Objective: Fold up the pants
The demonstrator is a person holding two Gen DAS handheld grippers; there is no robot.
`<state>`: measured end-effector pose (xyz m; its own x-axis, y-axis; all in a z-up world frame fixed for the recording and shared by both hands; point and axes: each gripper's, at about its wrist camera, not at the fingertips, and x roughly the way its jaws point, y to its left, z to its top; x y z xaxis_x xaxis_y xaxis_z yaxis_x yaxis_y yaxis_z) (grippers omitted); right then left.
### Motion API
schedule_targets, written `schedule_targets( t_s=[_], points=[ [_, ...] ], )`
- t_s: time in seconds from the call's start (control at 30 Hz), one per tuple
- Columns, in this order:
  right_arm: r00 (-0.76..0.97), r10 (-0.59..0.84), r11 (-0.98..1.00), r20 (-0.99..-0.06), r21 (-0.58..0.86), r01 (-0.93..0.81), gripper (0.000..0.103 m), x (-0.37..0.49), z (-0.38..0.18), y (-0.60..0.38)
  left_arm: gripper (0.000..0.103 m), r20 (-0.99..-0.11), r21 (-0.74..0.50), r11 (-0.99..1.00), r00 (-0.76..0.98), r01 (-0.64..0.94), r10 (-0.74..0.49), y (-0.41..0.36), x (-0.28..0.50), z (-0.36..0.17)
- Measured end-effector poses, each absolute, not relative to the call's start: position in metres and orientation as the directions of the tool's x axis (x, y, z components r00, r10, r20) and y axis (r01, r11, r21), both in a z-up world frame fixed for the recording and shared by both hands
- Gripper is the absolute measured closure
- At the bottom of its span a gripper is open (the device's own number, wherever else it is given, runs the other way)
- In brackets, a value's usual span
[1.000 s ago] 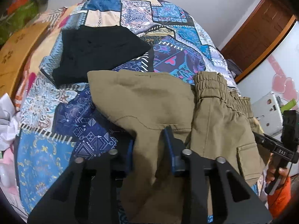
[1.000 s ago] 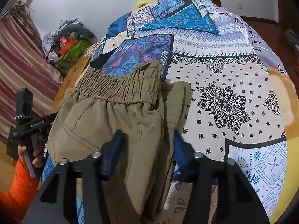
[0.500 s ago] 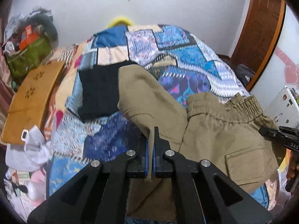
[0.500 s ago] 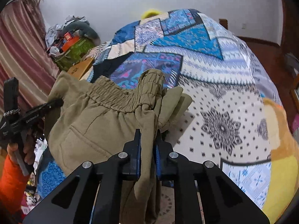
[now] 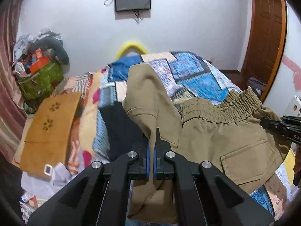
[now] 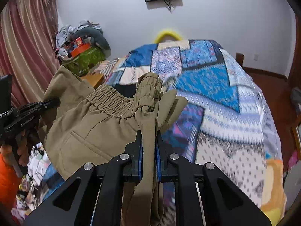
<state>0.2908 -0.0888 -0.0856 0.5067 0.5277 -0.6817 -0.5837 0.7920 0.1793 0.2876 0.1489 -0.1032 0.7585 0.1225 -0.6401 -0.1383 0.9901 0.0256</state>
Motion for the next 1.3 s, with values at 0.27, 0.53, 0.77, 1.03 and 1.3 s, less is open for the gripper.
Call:
schedule_targets(
  t_s=[0.27, 0.53, 0.77, 1.03, 1.3],
  points=[
    [0.536, 0.525, 0.775, -0.661, 0.111, -0.622, 0.093, 0.337, -0.077, -0.032, 0.1, -0.626, 0.068, 0.979, 0.756, -0.19, 0.191, 0.193, 0.327, -0.105],
    [0.529, 0.506, 0.762, -0.682, 0.067, -0.644, 0.093, 0.385, -0.096, 0.024, 0.1, -0.643, 0.049, 0.962, 0.728, -0.269, 0.236, 0.243, 0.373, -0.134],
    [0.501, 0.482, 0.756, -0.718, 0.052, -0.653, 0.093, 0.415, -0.131, 0.067, 0.1, -0.677, 0.028, 0.939, 0.685, -0.342, 0.269, 0.283, 0.413, -0.175],
    [0.448, 0.416, 0.762, -0.791, 0.035, -0.646, 0.093, 0.446, -0.182, 0.088, 0.1, -0.766, 0.011, 0.927, 0.593, -0.375, 0.249, 0.31, 0.446, -0.25],
    [0.42, 0.405, 0.782, -0.813, 0.07, -0.619, 0.088, 0.447, -0.194, 0.078, 0.07, -0.859, -0.023, 0.906, 0.473, -0.422, 0.199, 0.333, 0.445, -0.301]
  ],
)
